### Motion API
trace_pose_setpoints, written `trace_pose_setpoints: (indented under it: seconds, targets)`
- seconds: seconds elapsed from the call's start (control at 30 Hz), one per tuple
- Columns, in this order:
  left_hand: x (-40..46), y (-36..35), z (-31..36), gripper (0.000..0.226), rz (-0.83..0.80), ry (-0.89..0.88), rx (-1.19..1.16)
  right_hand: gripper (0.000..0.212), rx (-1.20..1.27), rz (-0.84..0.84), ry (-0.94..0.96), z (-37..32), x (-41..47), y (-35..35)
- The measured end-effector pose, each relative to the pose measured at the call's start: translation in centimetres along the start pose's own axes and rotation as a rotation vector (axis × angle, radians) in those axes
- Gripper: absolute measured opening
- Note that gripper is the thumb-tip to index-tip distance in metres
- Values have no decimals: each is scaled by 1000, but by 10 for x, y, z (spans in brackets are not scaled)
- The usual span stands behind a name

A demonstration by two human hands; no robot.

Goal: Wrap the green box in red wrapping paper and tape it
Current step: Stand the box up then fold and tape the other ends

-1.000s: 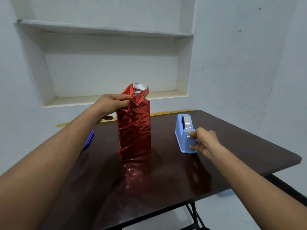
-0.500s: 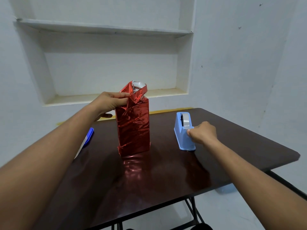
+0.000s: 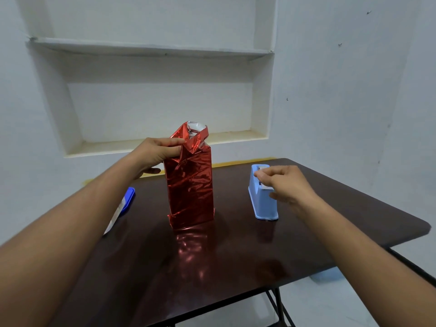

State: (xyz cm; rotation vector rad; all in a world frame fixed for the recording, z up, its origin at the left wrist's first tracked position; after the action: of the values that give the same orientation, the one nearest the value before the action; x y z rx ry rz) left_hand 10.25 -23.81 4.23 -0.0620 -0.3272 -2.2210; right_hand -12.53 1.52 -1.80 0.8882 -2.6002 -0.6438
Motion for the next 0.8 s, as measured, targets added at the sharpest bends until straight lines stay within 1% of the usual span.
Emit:
trace_pose_setpoints:
  seconds: [0.07, 0.13, 0.27, 0.33, 0.4, 0.47, 0.53, 0.6, 0.63, 0.73, 0.8]
  targets:
    - [-1, 0, 1, 36, 2, -6, -2, 7, 127, -78, 31, -23, -6, -6]
    - [-4, 0, 3, 35, 12, -17, -10, 10, 196, -125, 74, -48, -10, -10]
    - [-11, -4, 12, 36, -1, -60, -17, 14, 205, -131, 148, -98, -4, -17]
    - [-12, -7, 14, 39, -7, -77, -38, 26, 178, -120, 207, -126, 2, -21]
    - [-14, -8, 14, 41, -23, -91, -68, 32, 111, -82, 254, -153, 10, -25]
    - [-17, -10, 15, 42, -52, -115, -100, 30, 17, -63, 276, -177, 20, -34]
    - [-17, -10, 16, 43, -30, -121, -104, 27, -41, -99, 274, -195, 30, -48]
    - [-15, -7, 14, 42, 2, -111, -97, 29, -128, -127, 259, -208, 38, -60]
    - [-14, -6, 13, 42, 9, -107, -96, 30, -184, -130, 247, -212, 41, -65]
    - [-11, -5, 9, 45, -1, -107, -115, 20, -383, -149, 211, -216, 46, -75]
    - [-6, -4, 4, 47, -15, -105, -137, 21, -488, -177, 187, -212, 49, -82]
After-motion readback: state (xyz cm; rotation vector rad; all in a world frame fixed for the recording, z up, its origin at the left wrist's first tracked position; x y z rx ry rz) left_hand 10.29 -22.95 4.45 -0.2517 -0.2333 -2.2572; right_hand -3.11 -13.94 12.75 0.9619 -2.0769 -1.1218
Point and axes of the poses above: each hand's wrist, its own x-axis towards the middle knuckle, its own y-axis out of the back of the hand, z = x × y, the point moved 9 cm from there along x, towards the middle knuckle, and after that the axes turned 15 degrees about -x, right-handed, at the moved point
